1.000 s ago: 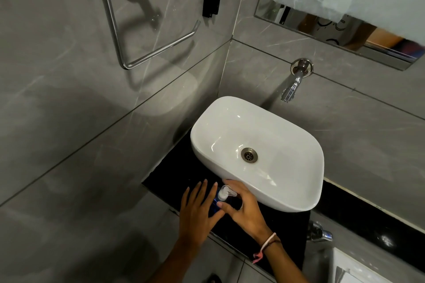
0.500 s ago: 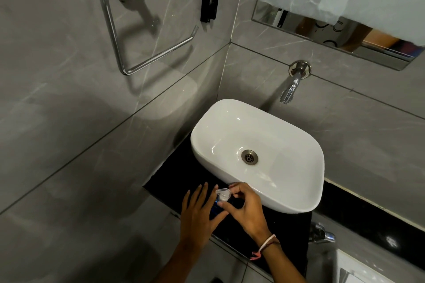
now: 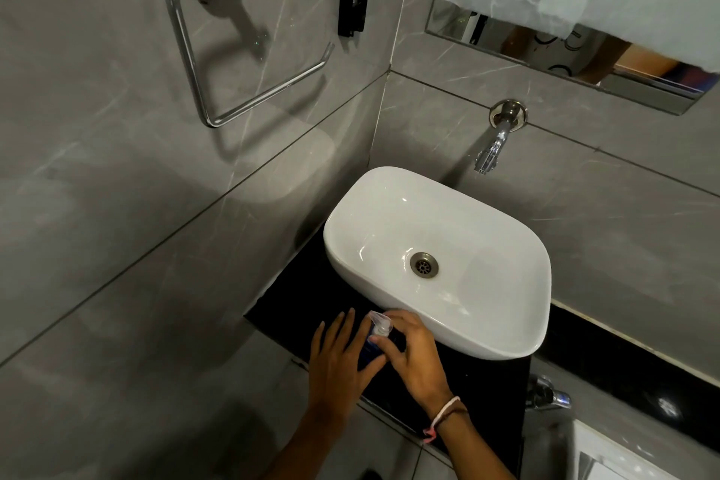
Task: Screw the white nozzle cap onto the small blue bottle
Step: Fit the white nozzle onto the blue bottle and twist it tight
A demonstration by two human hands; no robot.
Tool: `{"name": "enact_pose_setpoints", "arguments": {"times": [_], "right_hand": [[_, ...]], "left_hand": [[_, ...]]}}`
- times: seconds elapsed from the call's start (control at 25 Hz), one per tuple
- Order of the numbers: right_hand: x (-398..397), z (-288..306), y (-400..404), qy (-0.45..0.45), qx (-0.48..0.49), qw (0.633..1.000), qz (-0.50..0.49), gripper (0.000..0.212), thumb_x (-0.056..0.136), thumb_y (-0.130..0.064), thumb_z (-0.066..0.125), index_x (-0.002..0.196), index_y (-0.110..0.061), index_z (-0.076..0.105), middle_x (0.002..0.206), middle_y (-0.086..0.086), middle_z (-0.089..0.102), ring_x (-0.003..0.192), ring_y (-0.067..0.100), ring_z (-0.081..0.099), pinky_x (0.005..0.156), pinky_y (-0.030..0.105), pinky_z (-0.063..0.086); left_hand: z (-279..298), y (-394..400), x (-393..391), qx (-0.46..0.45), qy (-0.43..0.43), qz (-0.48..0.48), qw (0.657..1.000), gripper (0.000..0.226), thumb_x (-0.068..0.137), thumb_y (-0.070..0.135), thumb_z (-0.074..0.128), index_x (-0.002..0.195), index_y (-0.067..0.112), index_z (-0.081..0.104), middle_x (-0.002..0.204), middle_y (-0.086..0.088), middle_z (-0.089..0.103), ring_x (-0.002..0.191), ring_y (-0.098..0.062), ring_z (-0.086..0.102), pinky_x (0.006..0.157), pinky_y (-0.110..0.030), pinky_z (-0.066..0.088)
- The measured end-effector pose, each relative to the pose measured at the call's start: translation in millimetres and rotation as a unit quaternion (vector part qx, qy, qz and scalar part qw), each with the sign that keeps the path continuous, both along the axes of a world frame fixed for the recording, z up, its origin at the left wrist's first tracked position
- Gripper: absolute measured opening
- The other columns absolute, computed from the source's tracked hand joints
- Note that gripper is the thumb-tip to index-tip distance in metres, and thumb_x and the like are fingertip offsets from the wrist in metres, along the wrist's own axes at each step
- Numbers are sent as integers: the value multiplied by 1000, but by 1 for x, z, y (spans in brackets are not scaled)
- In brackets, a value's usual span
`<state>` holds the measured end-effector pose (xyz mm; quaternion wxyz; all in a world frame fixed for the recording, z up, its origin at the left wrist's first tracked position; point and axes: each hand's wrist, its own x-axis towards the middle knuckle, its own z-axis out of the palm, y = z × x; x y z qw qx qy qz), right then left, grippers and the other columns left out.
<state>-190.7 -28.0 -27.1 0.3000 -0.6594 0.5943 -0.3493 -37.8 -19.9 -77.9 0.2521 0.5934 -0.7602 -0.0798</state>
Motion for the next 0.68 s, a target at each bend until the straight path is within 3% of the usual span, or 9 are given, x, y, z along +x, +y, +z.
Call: {"name": "enact_pose_setpoints", "arguments": {"times": [0.08,0.24,0.36,0.44,0.6,0.68], "right_hand": [[1,2,-1,23,-3,999,-42,28,80,-32,87,103,-20,76,108,-10,70,107,3,62,92,15,51],[-7,0,-1,36,11,998,46,39,87,-27,82,124,-20,73,136,-12,58,130,0,49,109,9,38],[-7,1,-1,79,-23,996,19,34,89,-31,79,122,-22,75,123,-11,68,119,4,56,105,21,48],[-5,0,1,101,-47,994,-18,34,86,-36,81,117,-22,77,116,-10,71,113,5,58,99,23,50],[-6,-4,3,70,-34,997,31,39,94,-28,75,132,-25,69,140,-11,59,131,5,47,114,20,39],[-4,-5,3,96,-48,993,40,37,96,-27,72,133,-27,68,133,-13,64,122,6,50,109,27,45]], "left_hand": [[-1,0,1,-8,8,-1,1000,68,70,52,80,126,17,65,129,-9,67,120,-28,62,99,-55,49],[-4,0,0,-16,-2,3,1000,65,74,54,73,127,17,64,128,-9,67,120,-28,62,100,-55,49],[-3,0,-1,-16,-1,9,1000,64,82,62,55,128,18,63,128,-9,68,119,-28,62,101,-54,48],[-3,-1,0,-16,3,9,1000,64,80,60,60,128,18,63,128,-10,68,119,-28,62,100,-54,48],[-4,1,-2,-8,-1,10,1000,67,73,55,74,129,19,63,130,-9,66,121,-28,61,101,-54,48],[-4,1,-2,-8,3,10,1000,67,73,55,74,128,19,63,129,-8,67,121,-27,61,101,-55,48]]}}
